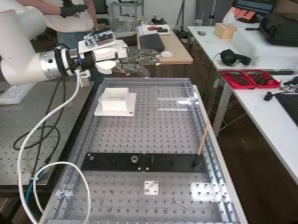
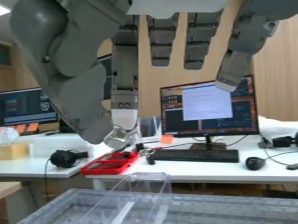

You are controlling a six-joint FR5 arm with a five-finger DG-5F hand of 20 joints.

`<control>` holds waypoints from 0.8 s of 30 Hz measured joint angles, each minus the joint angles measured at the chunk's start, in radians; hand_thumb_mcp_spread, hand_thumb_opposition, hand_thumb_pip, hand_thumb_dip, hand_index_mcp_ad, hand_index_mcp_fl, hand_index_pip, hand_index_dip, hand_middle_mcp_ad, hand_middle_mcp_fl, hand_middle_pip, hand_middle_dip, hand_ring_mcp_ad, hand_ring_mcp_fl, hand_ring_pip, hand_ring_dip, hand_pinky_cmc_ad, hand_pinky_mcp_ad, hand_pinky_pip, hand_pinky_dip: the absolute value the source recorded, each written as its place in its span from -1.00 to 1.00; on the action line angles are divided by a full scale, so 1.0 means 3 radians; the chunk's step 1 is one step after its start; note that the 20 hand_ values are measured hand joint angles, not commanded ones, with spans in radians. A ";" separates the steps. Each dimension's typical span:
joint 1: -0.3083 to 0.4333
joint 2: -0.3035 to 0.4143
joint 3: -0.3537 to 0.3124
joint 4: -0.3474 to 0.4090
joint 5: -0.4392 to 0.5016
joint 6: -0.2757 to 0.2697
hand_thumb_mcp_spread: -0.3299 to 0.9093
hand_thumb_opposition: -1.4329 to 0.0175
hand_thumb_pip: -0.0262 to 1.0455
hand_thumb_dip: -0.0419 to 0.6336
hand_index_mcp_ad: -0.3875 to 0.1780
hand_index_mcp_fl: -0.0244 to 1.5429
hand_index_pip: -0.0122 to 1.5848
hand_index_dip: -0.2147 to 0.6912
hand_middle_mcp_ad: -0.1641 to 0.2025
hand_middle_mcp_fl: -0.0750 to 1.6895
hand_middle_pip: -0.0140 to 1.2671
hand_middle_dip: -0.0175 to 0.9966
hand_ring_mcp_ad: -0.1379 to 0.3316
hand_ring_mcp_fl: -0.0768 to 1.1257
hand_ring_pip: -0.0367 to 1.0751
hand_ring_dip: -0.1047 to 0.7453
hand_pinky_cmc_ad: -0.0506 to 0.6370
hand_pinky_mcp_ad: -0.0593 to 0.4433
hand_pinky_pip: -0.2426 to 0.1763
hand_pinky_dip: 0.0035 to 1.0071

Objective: Grab the larger nut and place it in the white container

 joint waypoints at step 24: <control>0.0532 -0.0116 -0.0180 -0.0309 0.0204 0.0042 0.13 -0.22 0.46 -0.23 0.06 -0.59 0.92 -0.32 0.23 -0.91 -0.78 -0.61 0.14 -0.86 -0.56 -0.53 0.14 0.40 -0.20 0.42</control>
